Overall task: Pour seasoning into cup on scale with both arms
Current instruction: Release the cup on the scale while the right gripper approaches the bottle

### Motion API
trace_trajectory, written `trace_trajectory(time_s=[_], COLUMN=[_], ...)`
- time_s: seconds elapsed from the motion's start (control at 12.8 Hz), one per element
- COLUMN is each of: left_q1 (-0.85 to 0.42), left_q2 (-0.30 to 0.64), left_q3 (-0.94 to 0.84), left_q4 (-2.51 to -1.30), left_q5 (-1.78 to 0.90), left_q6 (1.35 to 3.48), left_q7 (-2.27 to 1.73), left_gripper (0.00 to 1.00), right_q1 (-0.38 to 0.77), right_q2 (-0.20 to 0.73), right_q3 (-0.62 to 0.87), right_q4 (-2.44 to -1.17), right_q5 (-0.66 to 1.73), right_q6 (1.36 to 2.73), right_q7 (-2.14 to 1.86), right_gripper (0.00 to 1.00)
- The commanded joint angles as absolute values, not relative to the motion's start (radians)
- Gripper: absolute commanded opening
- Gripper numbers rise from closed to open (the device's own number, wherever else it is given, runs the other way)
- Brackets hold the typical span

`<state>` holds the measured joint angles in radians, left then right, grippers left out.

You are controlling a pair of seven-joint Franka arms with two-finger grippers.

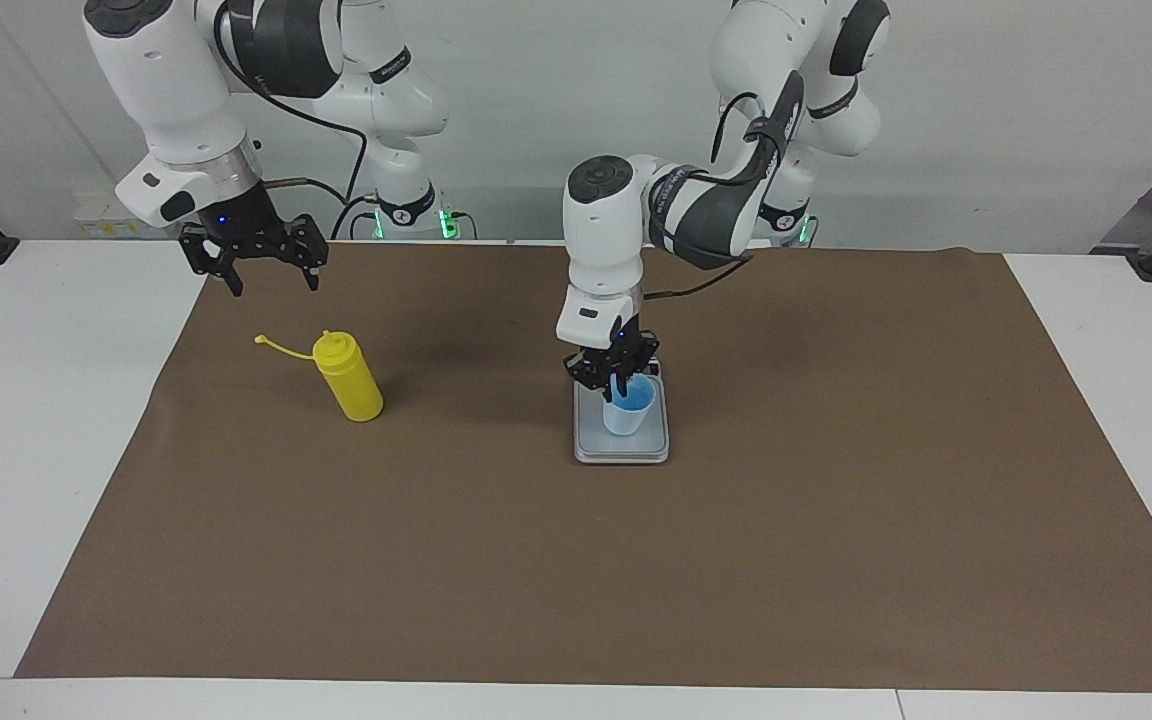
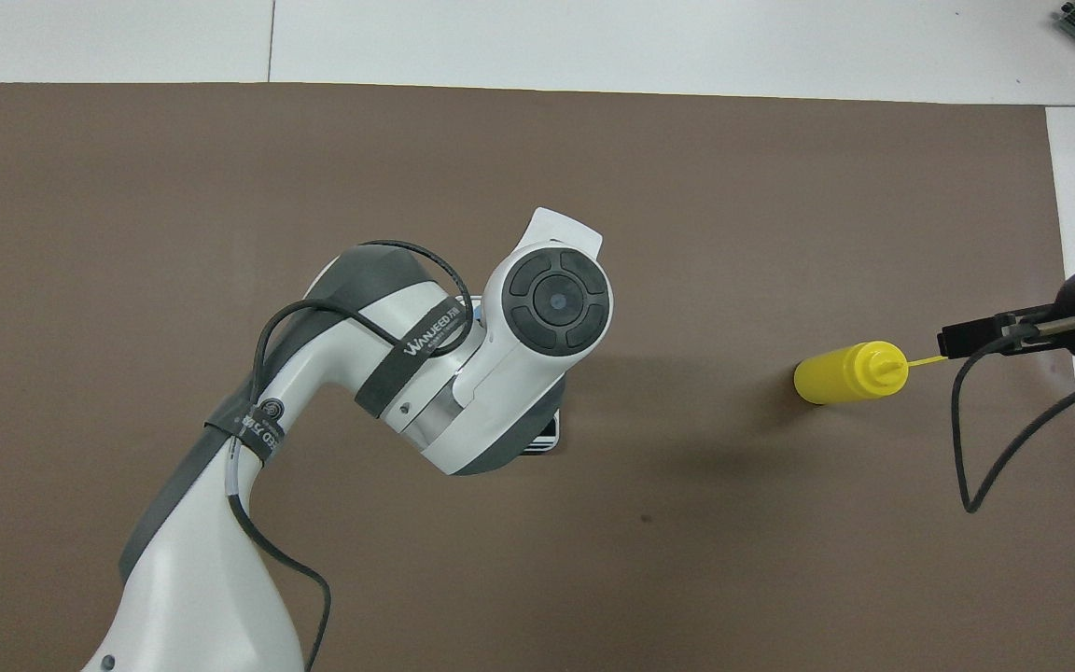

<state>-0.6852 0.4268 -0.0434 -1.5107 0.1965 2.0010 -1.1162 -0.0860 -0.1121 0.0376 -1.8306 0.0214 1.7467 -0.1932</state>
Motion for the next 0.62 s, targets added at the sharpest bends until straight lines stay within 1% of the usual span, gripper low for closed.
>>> trace_trajectory(time_s=[0.0,0.31,0.54], left_q1=[-0.692,-0.689,-0.683], left_q2=[0.454,0.453,0.440], left_q3=[-0.040,-0.040,-0.032], left_q4=[-1.462,-1.399,-1.353], left_q5=[0.193,0.172,0.173], left_q6=[1.965,1.884,1.791], left_q7=[-1.126,-1.123,-1.102], left_gripper=[0.23,0.23,0.22], right_q1=[-0.142,-0.179,-0.193], right_q2=[-0.199,-0.276,-0.313], right_q3=[0.035,0.032,0.026], right_q4=[-1.975,-2.129,-2.227], right_q5=[0.099,0.156,0.208], right_q6=[1.828,1.905,1.985], right_q7=[-0.355,-0.549,-0.693], right_gripper=[1.00,1.00,1.00])
